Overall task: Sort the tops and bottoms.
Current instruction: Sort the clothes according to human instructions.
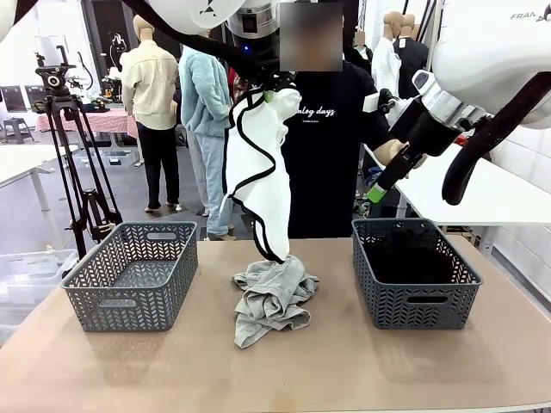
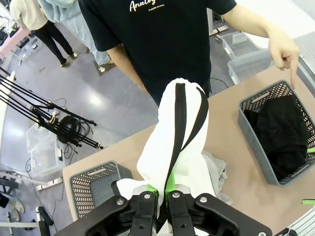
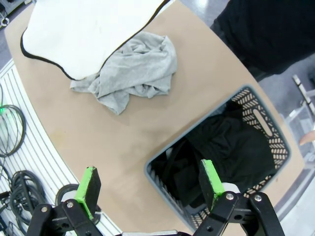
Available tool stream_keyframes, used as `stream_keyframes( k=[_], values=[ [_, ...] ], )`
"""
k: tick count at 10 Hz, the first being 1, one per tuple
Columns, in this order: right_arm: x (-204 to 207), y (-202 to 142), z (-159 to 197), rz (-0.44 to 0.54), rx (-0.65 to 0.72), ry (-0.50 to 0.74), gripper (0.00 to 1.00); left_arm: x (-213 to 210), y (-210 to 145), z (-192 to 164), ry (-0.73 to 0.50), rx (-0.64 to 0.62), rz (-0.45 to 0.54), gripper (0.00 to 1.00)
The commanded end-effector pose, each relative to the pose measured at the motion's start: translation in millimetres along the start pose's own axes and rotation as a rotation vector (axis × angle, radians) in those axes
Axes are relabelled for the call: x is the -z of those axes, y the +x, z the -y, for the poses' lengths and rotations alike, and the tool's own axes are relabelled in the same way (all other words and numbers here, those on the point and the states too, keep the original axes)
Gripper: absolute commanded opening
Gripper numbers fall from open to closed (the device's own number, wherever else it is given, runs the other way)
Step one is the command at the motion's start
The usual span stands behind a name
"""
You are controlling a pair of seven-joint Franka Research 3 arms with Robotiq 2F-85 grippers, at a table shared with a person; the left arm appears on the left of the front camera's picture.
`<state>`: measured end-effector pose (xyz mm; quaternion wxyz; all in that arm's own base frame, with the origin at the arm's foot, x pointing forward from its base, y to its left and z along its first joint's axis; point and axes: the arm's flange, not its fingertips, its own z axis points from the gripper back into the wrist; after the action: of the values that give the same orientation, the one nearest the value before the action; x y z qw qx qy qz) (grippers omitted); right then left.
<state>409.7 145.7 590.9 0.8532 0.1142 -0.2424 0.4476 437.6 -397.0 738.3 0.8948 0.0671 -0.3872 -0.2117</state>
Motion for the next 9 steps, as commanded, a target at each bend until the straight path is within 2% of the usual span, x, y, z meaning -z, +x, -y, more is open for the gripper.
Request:
stream_keyframes(
  k=[1, 6, 9],
  values=[
    [0, 1, 1, -0.003, -0.009, -0.006, 1.0, -3, 0, -4, 0.003, 0.003, -0.003, 0.0],
    [0, 0, 0, 0.0, 0.0, 0.0, 1.0, -3, 0, -4, 0.003, 0.003, -0.003, 0.0],
    [-56, -44, -9, -0.02, 0.157, -0.131, 1.0, -3, 0, -4, 0.003, 0.003, -0.003, 0.0]
  ],
)
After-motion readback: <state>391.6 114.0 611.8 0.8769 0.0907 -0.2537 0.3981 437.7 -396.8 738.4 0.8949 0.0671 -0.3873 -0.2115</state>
